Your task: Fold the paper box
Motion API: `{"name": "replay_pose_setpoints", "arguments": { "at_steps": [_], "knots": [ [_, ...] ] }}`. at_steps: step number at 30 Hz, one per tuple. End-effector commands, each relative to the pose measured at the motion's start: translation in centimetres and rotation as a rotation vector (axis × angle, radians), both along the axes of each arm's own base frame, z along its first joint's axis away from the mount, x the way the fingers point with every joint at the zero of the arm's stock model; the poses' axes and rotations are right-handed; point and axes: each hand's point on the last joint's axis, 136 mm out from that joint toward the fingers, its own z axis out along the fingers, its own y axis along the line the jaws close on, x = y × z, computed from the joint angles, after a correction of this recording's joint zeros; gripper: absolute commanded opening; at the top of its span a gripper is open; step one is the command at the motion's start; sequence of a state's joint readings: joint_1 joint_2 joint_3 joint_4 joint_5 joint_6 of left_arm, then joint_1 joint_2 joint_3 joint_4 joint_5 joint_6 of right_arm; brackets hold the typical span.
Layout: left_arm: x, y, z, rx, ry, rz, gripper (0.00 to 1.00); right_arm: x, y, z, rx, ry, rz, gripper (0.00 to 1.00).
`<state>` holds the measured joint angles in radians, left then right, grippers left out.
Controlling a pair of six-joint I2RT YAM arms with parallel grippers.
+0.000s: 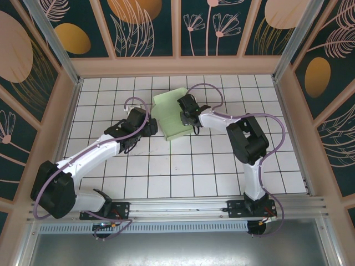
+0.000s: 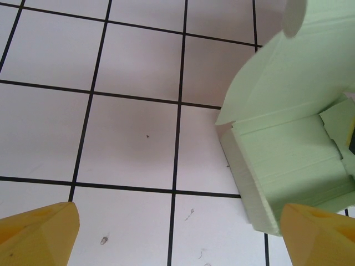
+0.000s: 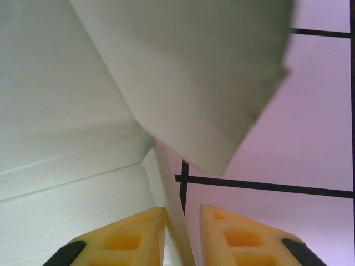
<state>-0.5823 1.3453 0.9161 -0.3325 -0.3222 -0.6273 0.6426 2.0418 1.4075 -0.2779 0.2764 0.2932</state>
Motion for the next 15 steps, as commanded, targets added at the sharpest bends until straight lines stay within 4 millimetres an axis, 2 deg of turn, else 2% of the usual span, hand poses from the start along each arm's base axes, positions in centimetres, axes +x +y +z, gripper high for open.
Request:
{"name": "replay_pose_setpoints", "arguments": {
  "at_steps": [1, 5, 9, 15],
  "knots": [
    [0.0, 0.4, 0.4, 0.008, -0.021, -0.004, 0.93, -2.2, -1.3, -3.4, -0.1, 0.106, 0.023, 0.23],
    [-0.1, 0.4, 0.4, 0.008, -0.021, -0.005, 0.93, -2.2, -1.2, -3.2, -0.097, 0.102, 0.026, 0.23],
    [-0.1, 0.5, 0.5, 0.006, -0.024, -0.003, 0.93, -2.4, -0.8, -3.2, -0.078, 0.105, 0.047, 0.33],
    [-0.2, 0.6, 0.5, 0.009, -0.023, -0.001, 0.93, -3.0, -0.1, -1.2, 0.005, 0.051, 0.093, 0.34]
  ]
}}
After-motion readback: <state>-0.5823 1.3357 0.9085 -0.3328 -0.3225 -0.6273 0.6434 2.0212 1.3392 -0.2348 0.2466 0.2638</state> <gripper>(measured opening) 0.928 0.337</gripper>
